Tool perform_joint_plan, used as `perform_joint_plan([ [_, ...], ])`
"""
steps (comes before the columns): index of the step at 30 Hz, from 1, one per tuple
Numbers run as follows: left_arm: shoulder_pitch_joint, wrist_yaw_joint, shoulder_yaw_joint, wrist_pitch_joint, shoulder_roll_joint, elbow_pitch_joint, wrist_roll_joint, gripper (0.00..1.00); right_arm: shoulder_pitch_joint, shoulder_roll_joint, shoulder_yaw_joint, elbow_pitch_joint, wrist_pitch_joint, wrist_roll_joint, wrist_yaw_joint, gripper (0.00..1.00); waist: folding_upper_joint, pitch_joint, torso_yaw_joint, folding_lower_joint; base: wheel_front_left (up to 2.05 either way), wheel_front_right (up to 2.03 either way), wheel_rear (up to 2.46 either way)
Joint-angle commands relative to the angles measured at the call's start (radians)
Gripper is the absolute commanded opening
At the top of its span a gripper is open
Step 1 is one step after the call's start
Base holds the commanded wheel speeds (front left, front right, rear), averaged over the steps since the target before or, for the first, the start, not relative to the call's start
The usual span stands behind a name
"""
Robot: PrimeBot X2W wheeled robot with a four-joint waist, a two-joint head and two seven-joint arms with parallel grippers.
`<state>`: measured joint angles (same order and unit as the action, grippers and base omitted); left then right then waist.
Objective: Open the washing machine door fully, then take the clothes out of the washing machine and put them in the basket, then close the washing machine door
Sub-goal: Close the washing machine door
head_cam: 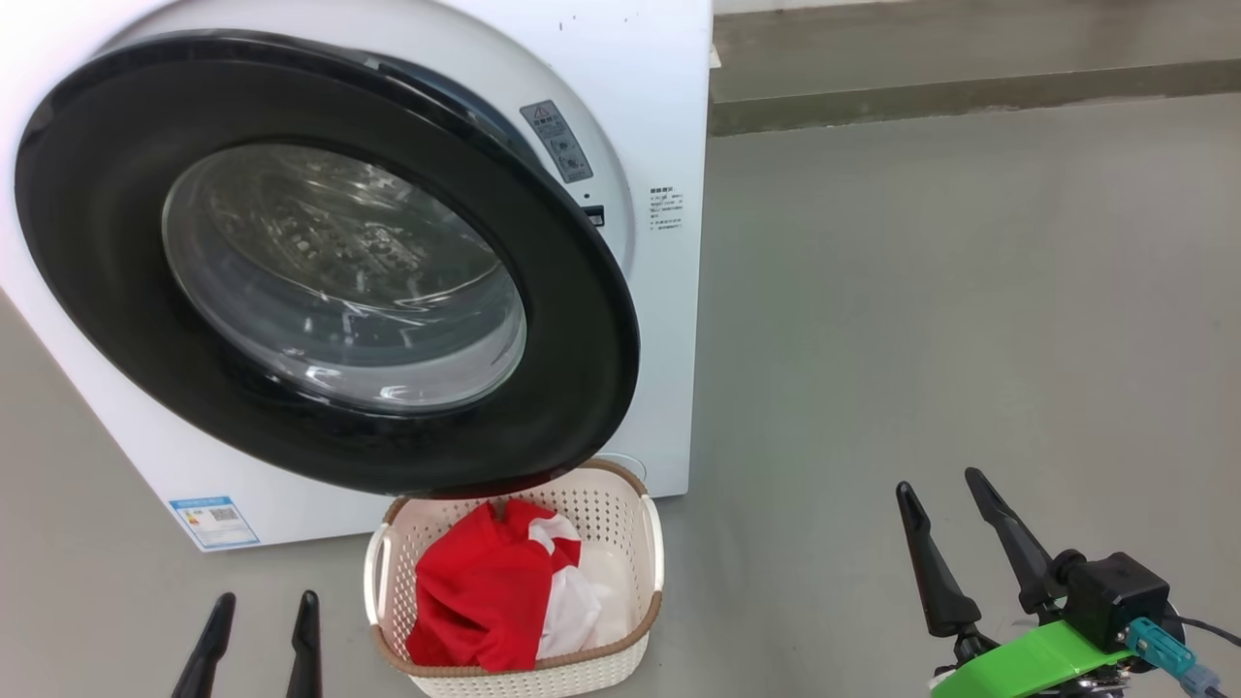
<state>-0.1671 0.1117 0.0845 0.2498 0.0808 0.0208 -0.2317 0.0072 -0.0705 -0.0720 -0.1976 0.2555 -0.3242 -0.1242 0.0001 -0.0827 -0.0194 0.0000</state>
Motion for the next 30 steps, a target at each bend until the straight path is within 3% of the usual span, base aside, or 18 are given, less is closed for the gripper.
perform_joint_plan([
  [1, 0.023, 0.007, 0.041, 0.012, 0.004, -0.018, 0.017, 1.0, -0.018, -0.01, -0.02, 0.025, 0.006, 0.0, -0.007, 1.0, -0.0001, -0.001, -0.001, 0.0, 0.0, 0.0, 0.0],
  [19, 0.019, 0.017, 0.033, 0.012, -0.009, -0.009, 0.049, 1.0, -0.028, 0.001, -0.031, 0.01, 0.006, 0.014, -0.007, 1.0, -0.0001, -0.002, 0.016, 0.0, 0.0, 0.0, 0.0],
  [20, 0.019, 0.018, 0.032, 0.012, -0.01, -0.009, 0.05, 1.0, -0.029, 0.002, -0.031, 0.007, 0.006, 0.014, -0.007, 0.86, -0.0001, -0.002, 0.02, 0.0, 0.0, 0.0, 0.0],
  [21, 0.02, 0.018, 0.028, 0.012, -0.01, -0.008, 0.052, 1.0, -0.03, 0.002, -0.03, 0.003, 0.006, 0.014, -0.007, 0.44, -0.0001, 0.0, 0.027, 0.0, 0.0, 0.0, 0.0],
  [22, 0.021, 0.018, 0.026, 0.012, -0.011, -0.007, 0.052, 1.0, -0.032, 0.002, -0.031, -0.001, 0.006, 0.015, -0.007, 0.33, -0.0001, 0.002, 0.032, 0.0, 0.0, 0.0, 0.0],
  [23, 0.022, 0.018, 0.024, 0.012, -0.011, -0.008, 0.052, 1.0, -0.035, 0.002, -0.033, -0.006, 0.006, 0.016, -0.007, 0.0, -0.0001, 0.003, 0.038, 0.0, 0.0, 0.0, 0.0],
  [30, 0.029, 0.018, 0.01, 0.012, -0.014, -0.006, 0.055, 1.0, -0.095, 0.009, -0.072, -0.081, 0.006, -0.014, -0.007, 0.0, -0.0001, 0.018, 0.08, 0.0, 0.0, 0.0, 0.0],
])
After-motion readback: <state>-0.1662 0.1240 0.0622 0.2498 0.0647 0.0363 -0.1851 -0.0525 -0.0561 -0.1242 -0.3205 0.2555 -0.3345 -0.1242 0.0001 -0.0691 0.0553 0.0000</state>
